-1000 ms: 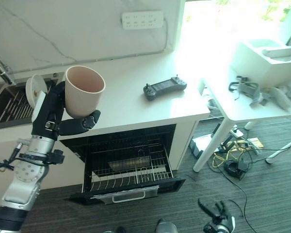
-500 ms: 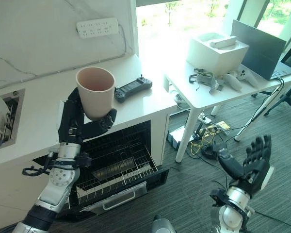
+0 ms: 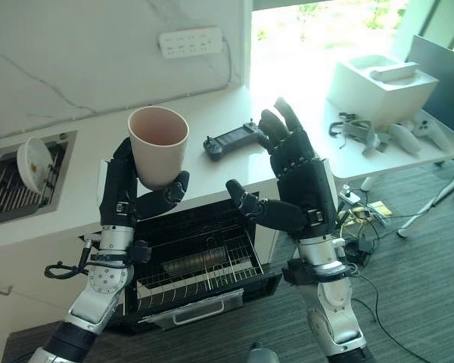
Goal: Place the dishes in the dishwasher.
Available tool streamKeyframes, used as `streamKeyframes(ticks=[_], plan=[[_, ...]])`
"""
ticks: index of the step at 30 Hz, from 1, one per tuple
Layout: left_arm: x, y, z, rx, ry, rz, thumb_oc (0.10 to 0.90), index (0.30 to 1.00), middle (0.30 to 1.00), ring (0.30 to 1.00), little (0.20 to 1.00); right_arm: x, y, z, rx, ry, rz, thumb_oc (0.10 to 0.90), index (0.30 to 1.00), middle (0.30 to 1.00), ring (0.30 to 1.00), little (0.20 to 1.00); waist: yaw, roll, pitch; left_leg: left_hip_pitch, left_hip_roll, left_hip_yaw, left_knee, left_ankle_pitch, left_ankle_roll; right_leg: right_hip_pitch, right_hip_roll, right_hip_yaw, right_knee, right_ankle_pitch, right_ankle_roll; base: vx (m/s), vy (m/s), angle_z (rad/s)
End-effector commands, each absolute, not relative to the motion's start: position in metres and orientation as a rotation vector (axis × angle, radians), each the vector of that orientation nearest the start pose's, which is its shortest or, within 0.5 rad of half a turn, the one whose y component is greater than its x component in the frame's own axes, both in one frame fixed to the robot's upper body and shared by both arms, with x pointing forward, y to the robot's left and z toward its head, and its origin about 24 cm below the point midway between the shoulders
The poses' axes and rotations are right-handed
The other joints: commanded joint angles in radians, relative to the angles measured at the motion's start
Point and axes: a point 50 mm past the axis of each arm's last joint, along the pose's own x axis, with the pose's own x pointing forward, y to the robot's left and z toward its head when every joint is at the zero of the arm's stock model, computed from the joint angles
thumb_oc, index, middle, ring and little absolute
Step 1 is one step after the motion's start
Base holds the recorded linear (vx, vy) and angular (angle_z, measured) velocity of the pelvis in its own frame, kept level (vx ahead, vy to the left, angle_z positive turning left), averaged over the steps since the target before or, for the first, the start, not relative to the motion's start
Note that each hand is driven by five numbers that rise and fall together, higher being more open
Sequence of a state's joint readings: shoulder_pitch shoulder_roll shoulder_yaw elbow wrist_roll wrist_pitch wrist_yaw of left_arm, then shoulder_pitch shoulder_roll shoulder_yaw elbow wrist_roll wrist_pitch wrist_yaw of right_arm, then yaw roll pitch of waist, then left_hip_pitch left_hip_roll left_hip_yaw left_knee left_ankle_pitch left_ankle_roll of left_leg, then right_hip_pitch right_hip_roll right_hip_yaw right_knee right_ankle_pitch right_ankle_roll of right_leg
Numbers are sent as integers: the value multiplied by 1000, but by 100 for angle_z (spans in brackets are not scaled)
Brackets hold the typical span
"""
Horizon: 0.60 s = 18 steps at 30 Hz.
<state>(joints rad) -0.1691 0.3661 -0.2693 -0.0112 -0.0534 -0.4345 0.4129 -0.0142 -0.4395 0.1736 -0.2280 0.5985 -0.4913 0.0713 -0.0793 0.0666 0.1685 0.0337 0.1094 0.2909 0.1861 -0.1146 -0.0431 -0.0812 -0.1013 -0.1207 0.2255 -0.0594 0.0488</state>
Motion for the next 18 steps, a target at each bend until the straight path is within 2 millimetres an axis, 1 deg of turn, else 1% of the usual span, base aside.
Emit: streamKeyframes(ticks=[1,10,18], plan=[[265,150,167,133,-844,50,400,300,300,300,300,230,-176,168,252,-787,327,800,900,900,900,900,-15,-42,-47,-50,4,-75,114,-170,38,47,-55,-57,75,-185,63,-13,-49,2],[264,130,159,204,-826,-18,400,300,300,300,300,238,-142,171,249,-734,449,800,900,900,900,900,27,-55,-52,-58,0,-94,114,-164,36,55,-57,-72,75,-187,58,-3,-29,6],[263,123,156,256,-853,-50,400,300,300,300,300,245,-130,169,275,-674,477,800,900,900,900,900,43,-57,-52,-58,-3,-104,114,-164,36,59,-57,-76,75,-186,56,3,-5,4]])
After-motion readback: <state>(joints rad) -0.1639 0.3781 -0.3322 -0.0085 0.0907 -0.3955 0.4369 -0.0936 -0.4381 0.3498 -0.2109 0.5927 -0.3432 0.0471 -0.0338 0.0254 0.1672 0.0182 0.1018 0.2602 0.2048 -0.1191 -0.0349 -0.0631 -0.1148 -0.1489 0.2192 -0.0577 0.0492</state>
